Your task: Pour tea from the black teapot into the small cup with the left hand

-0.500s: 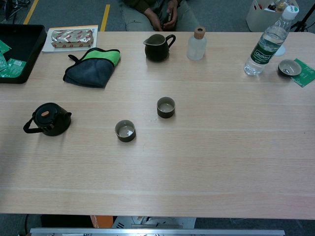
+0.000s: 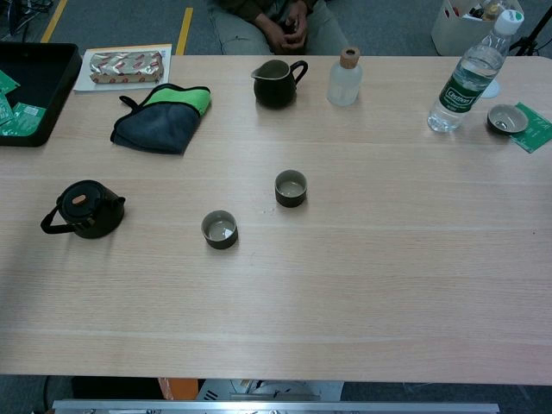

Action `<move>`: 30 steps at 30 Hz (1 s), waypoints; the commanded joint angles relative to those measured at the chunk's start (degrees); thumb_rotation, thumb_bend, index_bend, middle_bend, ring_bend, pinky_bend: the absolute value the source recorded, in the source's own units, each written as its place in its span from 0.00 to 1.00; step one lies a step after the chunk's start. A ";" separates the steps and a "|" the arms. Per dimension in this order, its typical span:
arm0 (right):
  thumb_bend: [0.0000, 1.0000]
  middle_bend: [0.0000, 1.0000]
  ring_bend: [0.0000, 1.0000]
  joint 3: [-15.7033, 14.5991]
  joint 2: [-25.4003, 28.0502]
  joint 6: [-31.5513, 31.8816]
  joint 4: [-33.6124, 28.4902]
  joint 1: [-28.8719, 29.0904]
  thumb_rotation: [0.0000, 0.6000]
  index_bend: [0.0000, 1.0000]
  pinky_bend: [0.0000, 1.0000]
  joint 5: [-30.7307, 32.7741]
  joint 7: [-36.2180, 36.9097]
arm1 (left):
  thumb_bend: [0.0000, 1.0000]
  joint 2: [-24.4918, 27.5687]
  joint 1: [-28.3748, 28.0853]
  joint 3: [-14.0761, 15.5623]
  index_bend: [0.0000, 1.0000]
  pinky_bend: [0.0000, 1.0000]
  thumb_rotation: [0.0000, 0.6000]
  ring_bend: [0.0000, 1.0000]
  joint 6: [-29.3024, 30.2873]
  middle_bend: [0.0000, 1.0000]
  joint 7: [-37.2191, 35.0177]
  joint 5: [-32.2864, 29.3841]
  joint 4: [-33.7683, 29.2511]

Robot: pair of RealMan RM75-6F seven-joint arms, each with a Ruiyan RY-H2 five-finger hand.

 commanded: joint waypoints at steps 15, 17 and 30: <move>0.11 0.36 0.29 0.22 -0.51 -1.11 -0.49 1.13 1.00 0.27 0.32 0.80 -1.42 | 0.30 1.09 -4.67 2.79 0.22 0.22 1.00 0.18 -11.28 0.24 1.51 -1.49 -4.29; 0.11 0.36 0.29 0.08 -0.63 -1.35 -0.30 1.13 1.00 0.27 0.32 1.02 -1.42 | 0.30 0.50 -5.34 2.72 0.24 0.22 1.00 0.18 -12.09 0.26 2.10 -1.42 -4.42; 0.11 0.36 0.29 -0.29 -0.92 -1.90 1.51 0.90 1.00 0.27 0.32 2.02 0.01 | 0.30 -5.74 -9.21 1.63 0.31 0.22 1.00 0.26 -16.56 0.35 11.35 -6.84 -4.20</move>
